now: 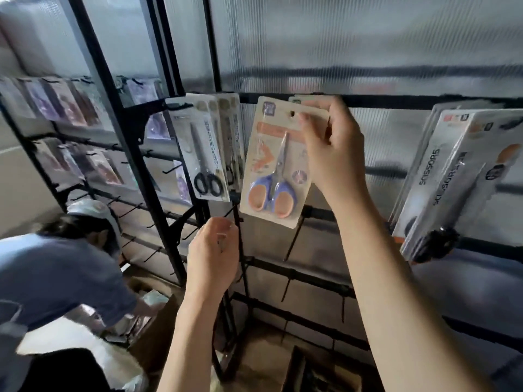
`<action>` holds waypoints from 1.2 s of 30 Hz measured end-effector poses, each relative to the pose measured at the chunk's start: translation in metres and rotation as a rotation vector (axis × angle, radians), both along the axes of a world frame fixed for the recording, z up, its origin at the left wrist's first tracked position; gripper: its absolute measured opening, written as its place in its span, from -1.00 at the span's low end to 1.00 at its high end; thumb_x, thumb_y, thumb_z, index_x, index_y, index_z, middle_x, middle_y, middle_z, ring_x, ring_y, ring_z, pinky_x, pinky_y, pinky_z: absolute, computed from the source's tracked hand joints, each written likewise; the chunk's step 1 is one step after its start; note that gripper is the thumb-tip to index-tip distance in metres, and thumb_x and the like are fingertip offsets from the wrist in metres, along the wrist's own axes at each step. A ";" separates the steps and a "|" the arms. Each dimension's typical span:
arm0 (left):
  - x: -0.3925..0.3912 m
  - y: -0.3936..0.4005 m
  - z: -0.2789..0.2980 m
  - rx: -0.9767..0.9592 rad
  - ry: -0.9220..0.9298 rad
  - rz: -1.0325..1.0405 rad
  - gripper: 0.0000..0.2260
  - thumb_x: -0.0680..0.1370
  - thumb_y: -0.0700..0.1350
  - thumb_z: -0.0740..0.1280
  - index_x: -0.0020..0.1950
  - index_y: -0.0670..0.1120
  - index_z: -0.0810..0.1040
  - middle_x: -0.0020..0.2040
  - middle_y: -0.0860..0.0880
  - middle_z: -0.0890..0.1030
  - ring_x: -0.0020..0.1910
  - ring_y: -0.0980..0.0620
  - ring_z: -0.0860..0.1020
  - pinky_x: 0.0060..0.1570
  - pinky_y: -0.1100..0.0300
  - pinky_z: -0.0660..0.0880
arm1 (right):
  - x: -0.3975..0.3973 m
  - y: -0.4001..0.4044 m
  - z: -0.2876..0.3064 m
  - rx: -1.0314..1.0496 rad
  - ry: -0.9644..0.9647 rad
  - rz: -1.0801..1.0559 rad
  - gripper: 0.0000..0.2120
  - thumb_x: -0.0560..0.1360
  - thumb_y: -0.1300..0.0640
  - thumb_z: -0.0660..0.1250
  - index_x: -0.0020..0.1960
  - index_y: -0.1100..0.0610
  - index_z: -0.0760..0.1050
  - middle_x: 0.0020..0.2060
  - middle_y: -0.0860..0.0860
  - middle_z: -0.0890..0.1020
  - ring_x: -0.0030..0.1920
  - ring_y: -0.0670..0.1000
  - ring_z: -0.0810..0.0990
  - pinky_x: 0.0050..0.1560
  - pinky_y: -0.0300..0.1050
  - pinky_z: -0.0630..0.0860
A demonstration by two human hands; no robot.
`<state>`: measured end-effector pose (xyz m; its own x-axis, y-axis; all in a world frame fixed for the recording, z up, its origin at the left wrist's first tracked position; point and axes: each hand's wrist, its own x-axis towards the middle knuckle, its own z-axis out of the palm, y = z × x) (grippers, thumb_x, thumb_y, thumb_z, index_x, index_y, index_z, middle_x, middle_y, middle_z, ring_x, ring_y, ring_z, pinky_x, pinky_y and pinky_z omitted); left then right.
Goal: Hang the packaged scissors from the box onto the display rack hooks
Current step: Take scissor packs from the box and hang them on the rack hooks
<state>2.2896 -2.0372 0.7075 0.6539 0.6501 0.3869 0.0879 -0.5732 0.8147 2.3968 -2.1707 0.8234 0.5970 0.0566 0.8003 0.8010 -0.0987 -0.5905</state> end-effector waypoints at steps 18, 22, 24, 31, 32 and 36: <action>0.056 0.022 -0.002 -0.090 0.008 -0.389 -0.88 0.56 -0.13 0.28 -0.08 0.11 0.51 -0.14 0.18 0.59 -0.12 0.27 0.53 -0.17 0.43 0.38 | 0.019 0.011 -0.005 0.011 0.151 -0.176 -0.87 0.55 0.19 0.29 0.10 0.15 0.50 -0.08 -0.15 0.59 -0.13 -0.32 0.53 -0.15 -0.47 0.37; 0.060 0.026 -0.007 -0.059 0.017 -0.404 -0.94 0.56 -0.10 0.29 -0.02 0.05 0.52 -0.14 0.16 0.59 -0.14 0.23 0.54 -0.13 0.29 0.42 | 0.032 0.015 -0.001 -0.004 0.209 -0.225 -0.84 0.55 0.19 0.30 0.12 0.16 0.49 -0.10 -0.17 0.56 -0.12 -0.32 0.51 -0.09 -0.48 0.40; 0.062 0.027 -0.007 -0.070 0.013 -0.418 -0.94 0.56 -0.10 0.29 -0.02 0.05 0.52 -0.14 0.16 0.59 -0.13 0.19 0.55 -0.08 0.25 0.42 | 0.040 0.017 0.001 -0.015 0.228 -0.257 -0.83 0.54 0.20 0.30 0.13 0.19 0.48 -0.08 -0.12 0.58 -0.10 -0.24 0.54 -0.07 -0.46 0.41; 0.064 0.034 -0.011 -0.077 0.004 -0.485 -0.93 0.57 -0.12 0.28 0.00 0.00 0.54 -0.13 0.17 0.59 -0.10 0.18 0.56 -0.14 0.40 0.41 | 0.065 0.021 0.009 -0.061 0.316 -0.372 -0.74 0.55 0.13 0.31 0.20 0.17 0.43 -0.02 -0.06 0.54 -0.02 -0.09 0.51 -0.15 -0.34 0.41; 0.064 0.034 -0.013 -0.083 0.010 -0.494 -0.93 0.57 -0.12 0.28 0.00 0.00 0.54 -0.13 0.18 0.58 -0.10 0.19 0.55 -0.15 0.41 0.40 | 0.068 0.022 0.010 -0.060 0.329 -0.384 -0.73 0.55 0.12 0.31 0.22 0.17 0.42 0.00 -0.04 0.55 -0.02 -0.09 0.50 -0.17 -0.33 0.39; 0.061 0.028 -0.017 -0.085 0.039 -0.534 -0.92 0.57 -0.13 0.28 0.02 -0.02 0.54 -0.13 0.18 0.57 -0.11 0.24 0.53 -0.17 0.46 0.38 | 0.072 0.023 0.010 -0.091 0.345 -0.455 -0.66 0.55 0.08 0.30 0.27 0.19 0.37 0.10 0.04 0.56 -0.03 -0.06 0.48 -0.15 -0.30 0.36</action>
